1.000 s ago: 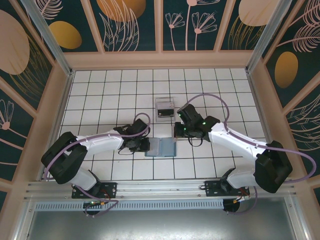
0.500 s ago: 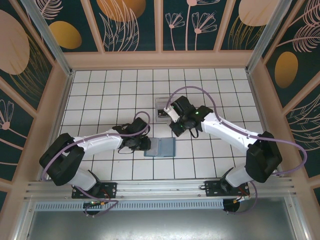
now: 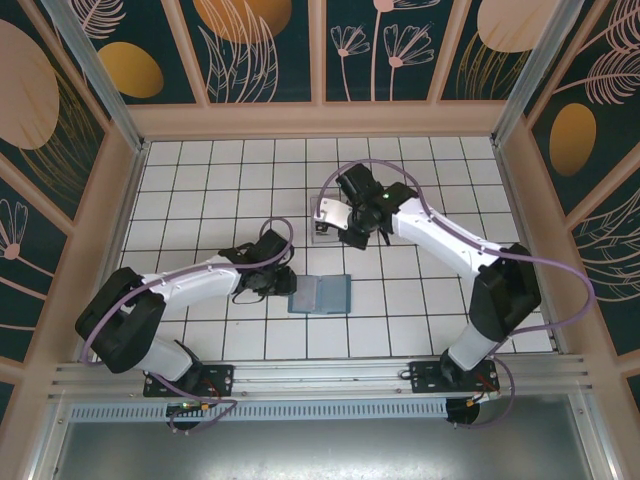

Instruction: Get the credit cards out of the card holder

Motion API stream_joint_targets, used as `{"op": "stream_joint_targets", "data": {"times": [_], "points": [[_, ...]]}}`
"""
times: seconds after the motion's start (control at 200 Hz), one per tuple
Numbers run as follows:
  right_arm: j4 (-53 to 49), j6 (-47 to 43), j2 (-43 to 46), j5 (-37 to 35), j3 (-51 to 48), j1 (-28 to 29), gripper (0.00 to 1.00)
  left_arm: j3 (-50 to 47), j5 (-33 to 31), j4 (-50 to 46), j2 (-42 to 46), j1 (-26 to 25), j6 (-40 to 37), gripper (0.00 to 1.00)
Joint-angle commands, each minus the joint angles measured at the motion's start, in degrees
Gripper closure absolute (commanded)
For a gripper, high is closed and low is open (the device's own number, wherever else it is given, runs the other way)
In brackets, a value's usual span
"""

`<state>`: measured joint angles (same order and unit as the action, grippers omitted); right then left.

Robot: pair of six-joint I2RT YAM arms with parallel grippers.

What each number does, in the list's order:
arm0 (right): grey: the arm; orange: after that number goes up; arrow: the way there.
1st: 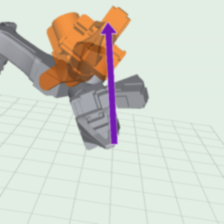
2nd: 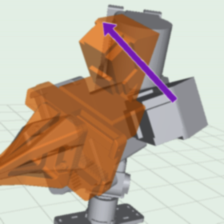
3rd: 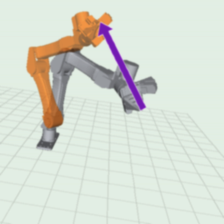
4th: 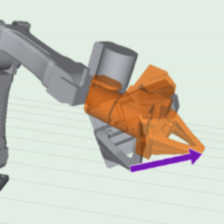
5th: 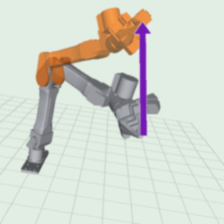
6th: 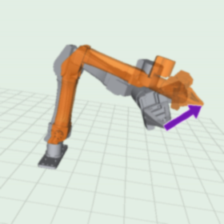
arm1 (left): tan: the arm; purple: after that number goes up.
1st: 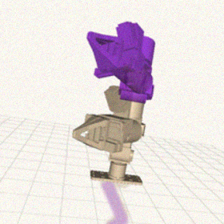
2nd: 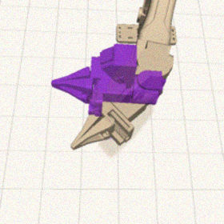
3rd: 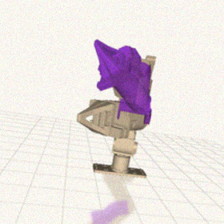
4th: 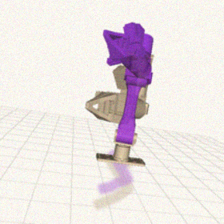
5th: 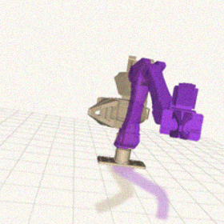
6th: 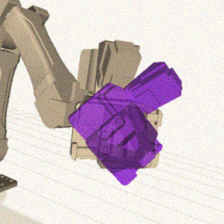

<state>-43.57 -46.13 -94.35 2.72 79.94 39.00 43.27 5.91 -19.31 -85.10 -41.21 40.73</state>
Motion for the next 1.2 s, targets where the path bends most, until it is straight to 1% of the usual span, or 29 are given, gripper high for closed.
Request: {"op": "stream_joint_targets", "data": {"times": [0.0,0.23,0.39,0.576,0.846,1.196], "points": [[-4.09,-8.56,-3.06,1.12,5.48,-1.59,1.0,0.84,0.34,-0.04,1.03,1.09,-0.7,0.72],[-8.01,-14.23,-11.47,1.91,16.44,-3.48,1.0,2.86,0.62,-1.08,-0.53,2.13,-2.28,0.71],[-12.15,-16.16,-18.39,2.97,25.01,-4.17,1.0,2.96,0.67,-1.12,-0.59,3.01,-2.5,0.71],[-15.36,-17.46,-24.62,3.26,32.04,-4.56,1.0,2.58,0.52,-1.08,-0.13,3.38,-2.24,0.71],[-16.61,-18.72,-29.99,2.29,36.52,-5.05,1.0,1.69,0.5,-0.9,1.14,3.42,-1.2,0.71],[-17.29,-19.95,-34.51,4.44,38.77,-5.33,1.0,0.94,0.97,-0.2,1.61,3.42,-0.35,0.71]]}}
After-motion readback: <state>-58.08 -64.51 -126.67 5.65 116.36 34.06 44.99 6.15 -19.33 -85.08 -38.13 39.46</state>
